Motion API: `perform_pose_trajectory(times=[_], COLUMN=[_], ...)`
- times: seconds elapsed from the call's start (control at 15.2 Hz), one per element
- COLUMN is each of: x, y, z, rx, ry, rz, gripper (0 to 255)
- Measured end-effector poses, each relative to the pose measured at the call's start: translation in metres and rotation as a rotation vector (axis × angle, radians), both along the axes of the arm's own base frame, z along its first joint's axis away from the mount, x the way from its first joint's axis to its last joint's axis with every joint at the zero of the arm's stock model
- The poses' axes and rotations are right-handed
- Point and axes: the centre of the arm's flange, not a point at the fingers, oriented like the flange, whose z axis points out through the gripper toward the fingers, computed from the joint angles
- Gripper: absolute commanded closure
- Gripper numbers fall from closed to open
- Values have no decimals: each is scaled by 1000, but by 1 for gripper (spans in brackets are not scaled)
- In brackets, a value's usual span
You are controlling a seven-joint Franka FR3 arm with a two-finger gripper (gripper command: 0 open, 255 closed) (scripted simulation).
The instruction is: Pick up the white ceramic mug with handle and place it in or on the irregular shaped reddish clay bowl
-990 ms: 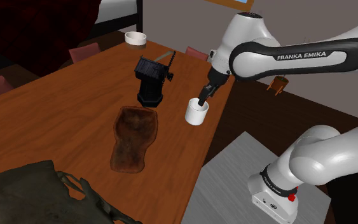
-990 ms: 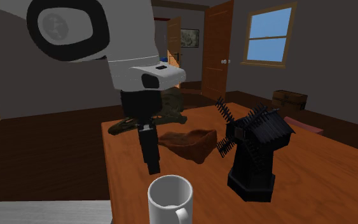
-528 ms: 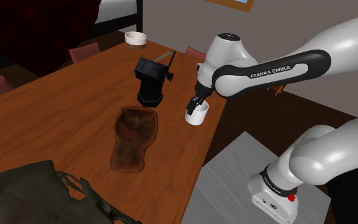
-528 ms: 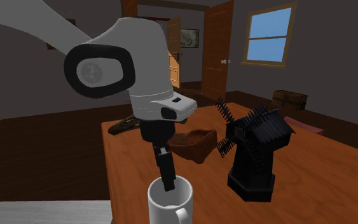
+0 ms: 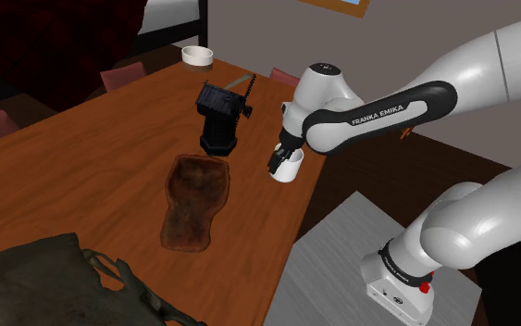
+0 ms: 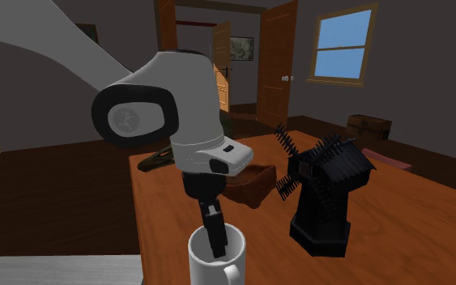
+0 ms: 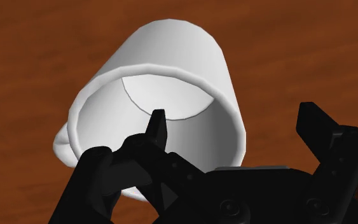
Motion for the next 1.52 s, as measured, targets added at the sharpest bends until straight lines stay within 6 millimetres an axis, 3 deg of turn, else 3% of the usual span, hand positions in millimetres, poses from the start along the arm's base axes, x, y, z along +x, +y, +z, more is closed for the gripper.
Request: perform_pose_trajectory(times=[0.26, 0.33, 0.99, 1.52], x=[0, 0, 0, 0], y=[0, 0, 0, 0], z=[-1, -1, -1, 36], rx=[0, 0, 0, 0], ry=[0, 0, 0, 0], rz=[0, 0, 0, 0], gripper=[0, 255, 255, 255])
